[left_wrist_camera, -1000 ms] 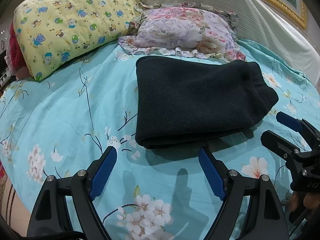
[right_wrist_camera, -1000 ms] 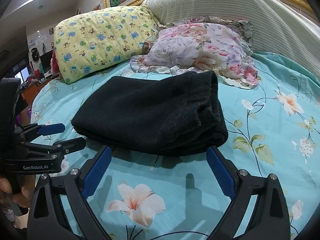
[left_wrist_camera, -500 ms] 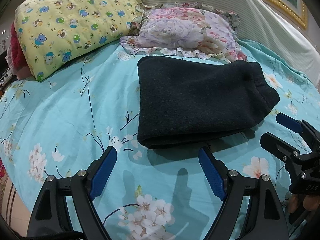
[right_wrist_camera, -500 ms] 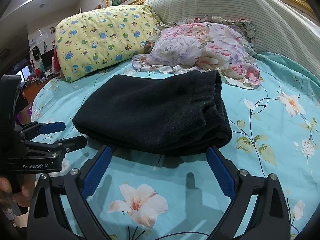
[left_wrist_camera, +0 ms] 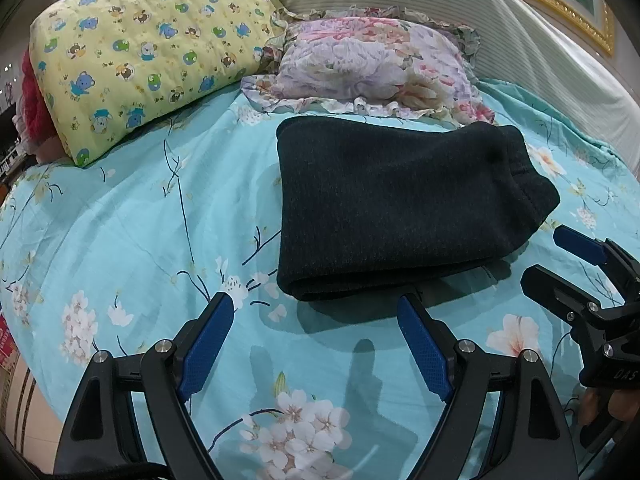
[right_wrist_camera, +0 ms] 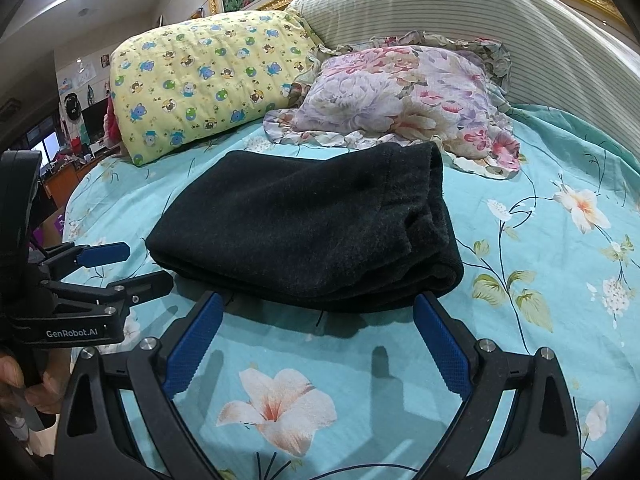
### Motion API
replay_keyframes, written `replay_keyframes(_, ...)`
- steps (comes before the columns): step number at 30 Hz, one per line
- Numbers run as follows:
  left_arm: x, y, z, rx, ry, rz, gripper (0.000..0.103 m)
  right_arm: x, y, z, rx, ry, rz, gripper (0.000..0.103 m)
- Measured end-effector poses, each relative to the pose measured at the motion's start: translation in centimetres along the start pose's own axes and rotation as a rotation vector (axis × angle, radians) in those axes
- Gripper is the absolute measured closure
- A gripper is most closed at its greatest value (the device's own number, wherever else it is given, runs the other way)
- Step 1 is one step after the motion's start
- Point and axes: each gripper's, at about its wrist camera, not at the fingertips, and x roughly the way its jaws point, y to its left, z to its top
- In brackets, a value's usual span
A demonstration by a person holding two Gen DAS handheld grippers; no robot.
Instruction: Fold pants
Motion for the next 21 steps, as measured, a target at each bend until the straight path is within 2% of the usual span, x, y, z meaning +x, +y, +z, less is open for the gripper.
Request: replay_keyframes(21,-0.28,0.06,0.33,0.002,-0.007,0.012,0.019,-0.12,0.09,0.18,-0.001,-0.003,0.003,0.007)
